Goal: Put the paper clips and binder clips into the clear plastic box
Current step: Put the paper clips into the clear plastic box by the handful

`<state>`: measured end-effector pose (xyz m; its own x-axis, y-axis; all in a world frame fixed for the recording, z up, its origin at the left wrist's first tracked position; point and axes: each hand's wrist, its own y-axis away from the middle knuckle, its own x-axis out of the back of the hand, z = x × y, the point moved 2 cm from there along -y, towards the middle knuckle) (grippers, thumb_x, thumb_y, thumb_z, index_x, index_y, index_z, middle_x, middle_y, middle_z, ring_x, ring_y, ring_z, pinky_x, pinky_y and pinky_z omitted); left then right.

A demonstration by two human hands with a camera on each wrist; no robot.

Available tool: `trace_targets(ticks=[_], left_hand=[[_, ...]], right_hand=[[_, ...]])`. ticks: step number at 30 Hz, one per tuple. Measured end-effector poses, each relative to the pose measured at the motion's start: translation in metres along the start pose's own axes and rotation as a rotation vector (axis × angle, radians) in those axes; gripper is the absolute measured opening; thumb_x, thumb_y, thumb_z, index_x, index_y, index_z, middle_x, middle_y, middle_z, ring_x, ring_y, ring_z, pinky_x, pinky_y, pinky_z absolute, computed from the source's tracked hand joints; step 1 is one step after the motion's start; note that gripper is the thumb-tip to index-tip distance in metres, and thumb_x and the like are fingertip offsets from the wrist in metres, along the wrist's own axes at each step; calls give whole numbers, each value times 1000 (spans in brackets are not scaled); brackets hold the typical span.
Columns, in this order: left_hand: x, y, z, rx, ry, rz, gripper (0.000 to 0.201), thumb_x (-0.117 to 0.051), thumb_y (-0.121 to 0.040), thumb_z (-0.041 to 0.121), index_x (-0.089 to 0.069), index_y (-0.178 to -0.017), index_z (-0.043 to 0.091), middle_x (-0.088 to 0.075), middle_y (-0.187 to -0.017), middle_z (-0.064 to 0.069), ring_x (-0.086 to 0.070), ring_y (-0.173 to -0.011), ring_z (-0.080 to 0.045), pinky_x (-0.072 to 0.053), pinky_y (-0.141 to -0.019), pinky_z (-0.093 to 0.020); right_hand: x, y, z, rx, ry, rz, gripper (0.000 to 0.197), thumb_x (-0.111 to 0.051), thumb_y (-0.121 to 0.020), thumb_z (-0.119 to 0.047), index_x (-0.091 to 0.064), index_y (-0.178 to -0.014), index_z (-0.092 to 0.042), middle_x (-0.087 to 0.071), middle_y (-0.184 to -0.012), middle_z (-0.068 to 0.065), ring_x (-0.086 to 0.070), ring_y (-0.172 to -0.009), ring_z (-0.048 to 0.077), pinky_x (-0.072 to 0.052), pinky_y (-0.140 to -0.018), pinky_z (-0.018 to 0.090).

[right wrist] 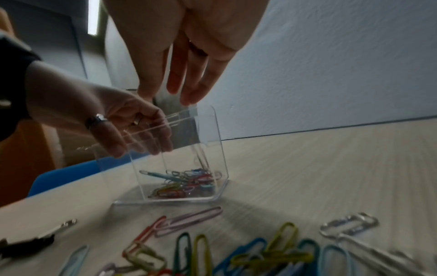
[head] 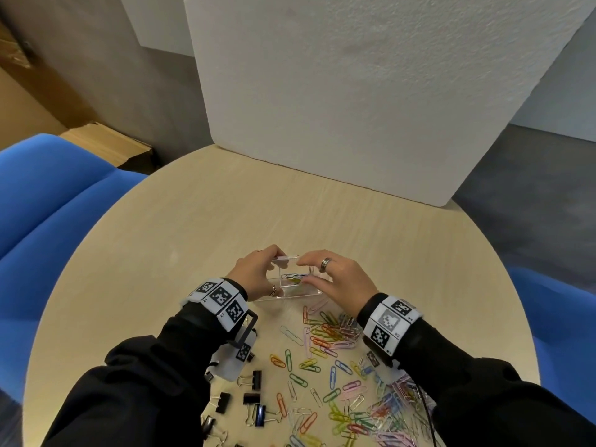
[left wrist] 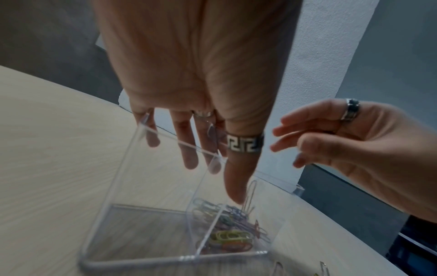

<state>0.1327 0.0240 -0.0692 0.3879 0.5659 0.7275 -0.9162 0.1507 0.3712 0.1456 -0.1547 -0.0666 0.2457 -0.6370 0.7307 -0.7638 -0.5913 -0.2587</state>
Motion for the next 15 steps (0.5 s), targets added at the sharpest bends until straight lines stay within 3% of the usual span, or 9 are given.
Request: trace_targets(ticks=[3, 6, 10, 12, 15], left_hand=[[0, 1, -1, -2, 4, -1, 49, -78, -71, 19, -48, -109, 23, -59, -117, 9, -52, -108, -14, -39, -98, -41], [-2, 1, -1, -1, 13, 5, 50, -78, -72, 19, -48, -112, 21, -58, -119, 8, -52, -109, -15, -39, -99, -43], [-3, 1, -2, 8, 12, 21, 50, -77, -72, 21, -48, -113, 21, -58, -119, 8, -52, -110, -16, -40, -98, -42], [-4, 1, -1, 13, 7, 30, 50, -77, -73, 21, -48, -113, 21, -58, -120, 8, -52, -110, -16, -40, -98, -41], [-4, 0, -1, 23, 6, 37, 51, -77, -73, 21, -47, -115, 20, -57, -121, 9, -52, -111, -16, -39, -99, -41]], right_hand=[[10, 5, 0, -82, -52, 120, 21, -68, -82, -21, -64, -102, -16, -62, -101, -3, -56, -89, 7, -43, -77, 15], [14, 15, 12, -328, -9, 177, 17, -60, -87, -26, -57, -99, -14, -52, -99, -4, -51, -89, 9, -42, -79, 16], [-5, 29, 33, -623, 114, -106, 23, -48, -93, -26, -55, -108, -11, -47, -119, 2, -42, -113, 19, -37, -100, 33], [-15, 33, 35, -668, 140, -215, 27, -42, -94, -25, -54, -114, -11, -45, -126, 4, -39, -118, 21, -35, -102, 37], [-24, 38, 31, -672, 160, -256, 27, -39, -94, -22, -54, -115, -12, -45, -127, 3, -38, -119, 22, -35, -102, 38]])
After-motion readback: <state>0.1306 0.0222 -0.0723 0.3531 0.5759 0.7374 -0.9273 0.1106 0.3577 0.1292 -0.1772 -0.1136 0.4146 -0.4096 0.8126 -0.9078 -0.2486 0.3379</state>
